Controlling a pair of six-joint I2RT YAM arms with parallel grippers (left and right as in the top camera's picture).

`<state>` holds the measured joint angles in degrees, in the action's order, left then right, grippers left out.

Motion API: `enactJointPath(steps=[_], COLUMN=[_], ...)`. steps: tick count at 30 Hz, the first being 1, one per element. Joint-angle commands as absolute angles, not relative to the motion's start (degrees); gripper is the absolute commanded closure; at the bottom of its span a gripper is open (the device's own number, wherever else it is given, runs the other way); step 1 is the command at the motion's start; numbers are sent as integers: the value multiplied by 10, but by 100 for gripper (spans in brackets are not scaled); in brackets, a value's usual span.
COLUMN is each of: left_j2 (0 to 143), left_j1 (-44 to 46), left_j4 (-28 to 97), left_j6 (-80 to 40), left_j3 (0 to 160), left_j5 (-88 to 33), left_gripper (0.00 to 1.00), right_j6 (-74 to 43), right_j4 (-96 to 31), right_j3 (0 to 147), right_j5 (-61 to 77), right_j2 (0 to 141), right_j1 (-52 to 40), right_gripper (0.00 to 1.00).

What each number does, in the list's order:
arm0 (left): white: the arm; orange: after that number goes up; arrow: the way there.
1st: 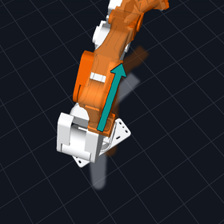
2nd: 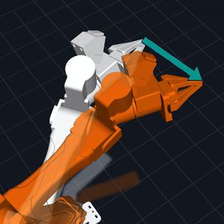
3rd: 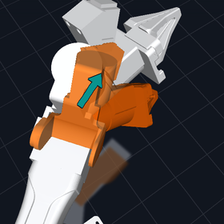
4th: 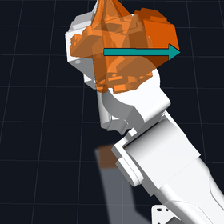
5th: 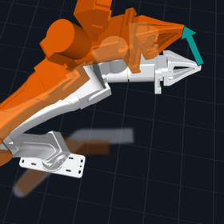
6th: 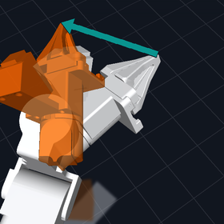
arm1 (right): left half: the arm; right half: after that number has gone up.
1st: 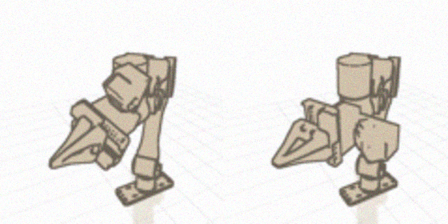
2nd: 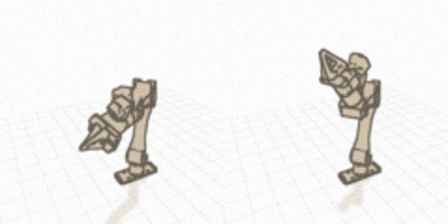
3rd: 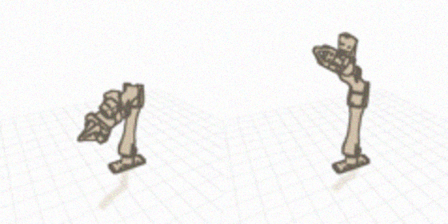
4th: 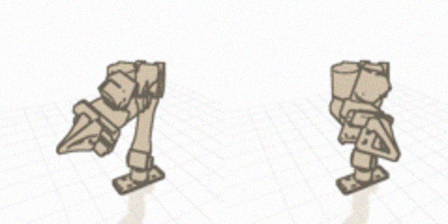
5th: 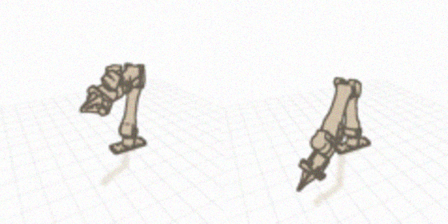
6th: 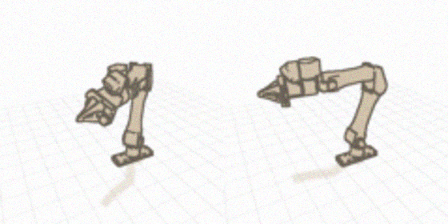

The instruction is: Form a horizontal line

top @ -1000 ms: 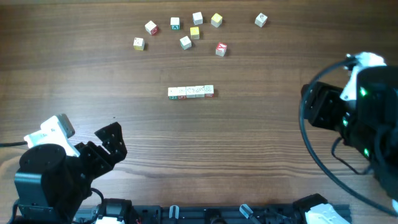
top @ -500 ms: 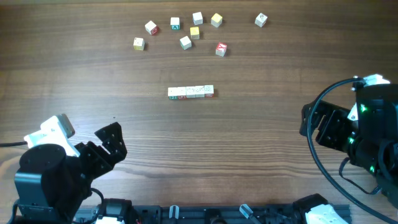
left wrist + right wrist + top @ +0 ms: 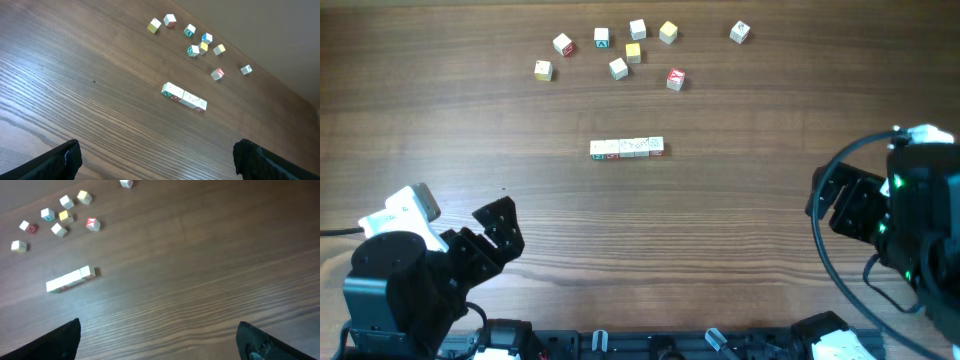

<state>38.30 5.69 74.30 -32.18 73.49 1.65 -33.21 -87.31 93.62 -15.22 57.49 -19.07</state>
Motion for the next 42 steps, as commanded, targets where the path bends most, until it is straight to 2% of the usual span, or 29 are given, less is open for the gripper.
enactJointPath(steps=[1, 4, 10, 15, 23, 35, 42], left_j2=[383, 383, 383, 383, 383, 383, 383], left_j1=[61, 61, 61, 61, 61, 61, 61], left_j4=[743, 743, 743, 743, 743, 743, 743], left_j6=[-317, -317, -317, -317, -317, -317, -317], left_j3=[736, 736, 736, 736, 736, 736, 736], left_j5=[20, 20, 20, 20, 20, 20, 20], left_gripper=[0, 0, 0, 0, 0, 0, 0], right_j6=[-320, -256, -127, -104, -105, -76, -75], right_j4=[-795, -681, -420, -257, -6, 207, 232], right_j3=[847, 744, 545, 430, 278, 103, 45], right_j5=[-169, -145, 8, 79, 114, 141, 129], right_j2=[496, 435, 314, 219, 87, 2, 2], right_j1=[-196, -188, -107, -58, -25, 1, 1], right_gripper=[0, 0, 0, 0, 0, 0, 0])
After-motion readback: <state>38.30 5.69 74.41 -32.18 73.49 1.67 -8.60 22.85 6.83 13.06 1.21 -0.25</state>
